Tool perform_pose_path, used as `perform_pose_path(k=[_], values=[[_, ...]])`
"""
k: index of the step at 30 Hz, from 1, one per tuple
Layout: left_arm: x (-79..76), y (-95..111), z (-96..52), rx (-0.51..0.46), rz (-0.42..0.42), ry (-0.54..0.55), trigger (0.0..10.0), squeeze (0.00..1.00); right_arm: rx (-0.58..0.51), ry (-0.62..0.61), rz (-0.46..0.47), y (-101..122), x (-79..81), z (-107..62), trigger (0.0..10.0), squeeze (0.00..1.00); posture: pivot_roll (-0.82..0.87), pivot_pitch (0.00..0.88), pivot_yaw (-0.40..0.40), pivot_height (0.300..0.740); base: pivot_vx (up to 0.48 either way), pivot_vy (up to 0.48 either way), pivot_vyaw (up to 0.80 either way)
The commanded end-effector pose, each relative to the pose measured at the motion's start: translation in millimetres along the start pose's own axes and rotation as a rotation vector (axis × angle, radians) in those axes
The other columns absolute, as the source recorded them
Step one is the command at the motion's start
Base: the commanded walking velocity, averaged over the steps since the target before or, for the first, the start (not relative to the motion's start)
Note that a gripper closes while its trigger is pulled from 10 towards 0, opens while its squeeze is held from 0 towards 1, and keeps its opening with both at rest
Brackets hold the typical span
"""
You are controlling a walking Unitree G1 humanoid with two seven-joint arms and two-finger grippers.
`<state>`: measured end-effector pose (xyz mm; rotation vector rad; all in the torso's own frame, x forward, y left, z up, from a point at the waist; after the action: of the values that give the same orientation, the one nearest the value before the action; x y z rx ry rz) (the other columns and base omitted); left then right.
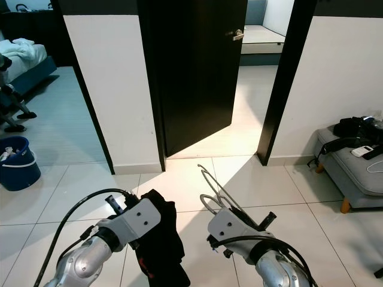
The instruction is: Hang hanger
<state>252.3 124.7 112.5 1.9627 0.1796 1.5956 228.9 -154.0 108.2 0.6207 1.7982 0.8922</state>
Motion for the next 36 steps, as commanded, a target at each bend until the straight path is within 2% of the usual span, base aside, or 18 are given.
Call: perform_pose_path(k=[1, 36], values=[[4.2, 5.8, -0.5, -0.020, 0.013, 0.023, 10.0, 0.00, -0.016, 0.004, 0.001, 2.6, -0.1, -0.7, 10.0, 0.00, 0.01, 0.000, -0.010, 0.740, 0.000, 0.000, 0.00], [4.4, 6.4, -0.6, -0.020, 0.014, 0.026, 10.0, 0.00, -0.018, 0.005, 0.001, 3.9, 0.1, -1.1, 10.0, 0.00, 0.00, 0.000, -0.011, 0.740, 0.000, 0.000, 0.00]])
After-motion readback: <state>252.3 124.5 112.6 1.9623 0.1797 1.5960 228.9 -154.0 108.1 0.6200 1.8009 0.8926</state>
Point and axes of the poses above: a point about 5 cm out from each wrist's last joint towards the gripper, its own z axis pointing out of the wrist towards the gripper, its own y axis along the axis of the wrist's last joint, x = y × z, the point moved 1 cm from there along z, pointing out of the wrist towards the gripper, and after that the axes turned 12 degrees about z, right-handed, at the moved point
